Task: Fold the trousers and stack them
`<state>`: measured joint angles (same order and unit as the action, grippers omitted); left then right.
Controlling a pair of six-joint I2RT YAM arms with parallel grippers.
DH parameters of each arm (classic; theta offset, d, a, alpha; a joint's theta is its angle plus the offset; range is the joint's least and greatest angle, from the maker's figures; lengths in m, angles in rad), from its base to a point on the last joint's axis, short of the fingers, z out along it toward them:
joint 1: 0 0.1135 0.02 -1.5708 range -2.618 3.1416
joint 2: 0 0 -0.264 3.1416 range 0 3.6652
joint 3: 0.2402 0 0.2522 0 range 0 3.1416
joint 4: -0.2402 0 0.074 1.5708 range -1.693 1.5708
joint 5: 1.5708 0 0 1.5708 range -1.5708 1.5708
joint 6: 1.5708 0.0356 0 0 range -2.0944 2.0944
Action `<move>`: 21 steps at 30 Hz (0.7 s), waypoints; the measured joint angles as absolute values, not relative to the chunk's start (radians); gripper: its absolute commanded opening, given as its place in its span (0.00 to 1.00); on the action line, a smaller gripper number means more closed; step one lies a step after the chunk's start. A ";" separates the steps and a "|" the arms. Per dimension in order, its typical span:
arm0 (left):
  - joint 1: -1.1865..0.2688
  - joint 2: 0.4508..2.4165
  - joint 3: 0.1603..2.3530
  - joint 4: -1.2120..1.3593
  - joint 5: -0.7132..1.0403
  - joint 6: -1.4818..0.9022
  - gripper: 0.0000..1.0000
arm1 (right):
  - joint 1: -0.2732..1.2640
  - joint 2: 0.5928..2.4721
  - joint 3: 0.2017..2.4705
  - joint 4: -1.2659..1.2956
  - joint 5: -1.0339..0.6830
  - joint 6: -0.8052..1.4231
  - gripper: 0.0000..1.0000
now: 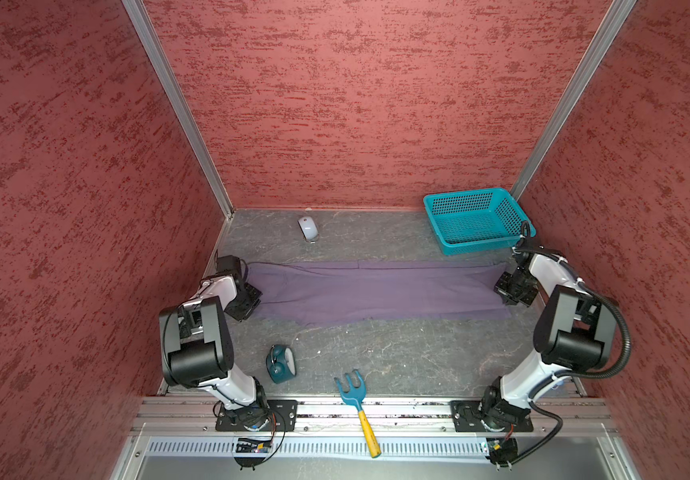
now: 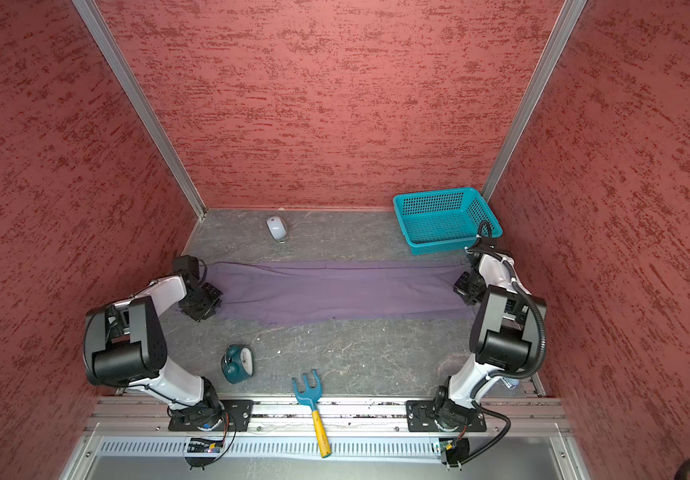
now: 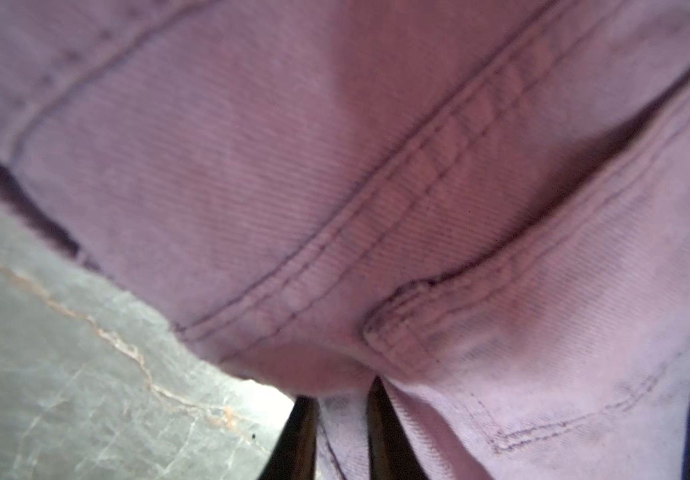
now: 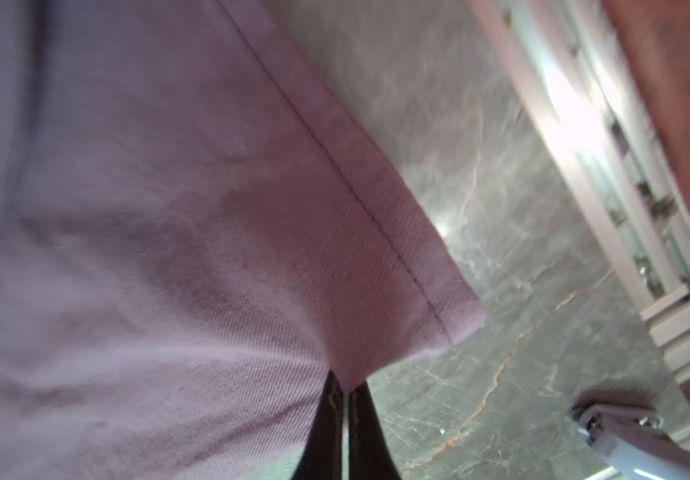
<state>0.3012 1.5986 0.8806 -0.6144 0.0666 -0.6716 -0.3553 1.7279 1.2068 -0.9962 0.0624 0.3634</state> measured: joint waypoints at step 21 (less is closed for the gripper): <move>-0.015 1.509 1.068 -0.724 -0.070 -0.755 0.24 | -0.319 1.740 1.138 -0.516 -0.258 0.514 0.00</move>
<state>-0.0147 1.5089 1.0676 -0.7238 -0.0700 -0.7547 -0.3187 1.7397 1.1378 -0.5163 -0.2577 0.5137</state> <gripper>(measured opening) 0.275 0.042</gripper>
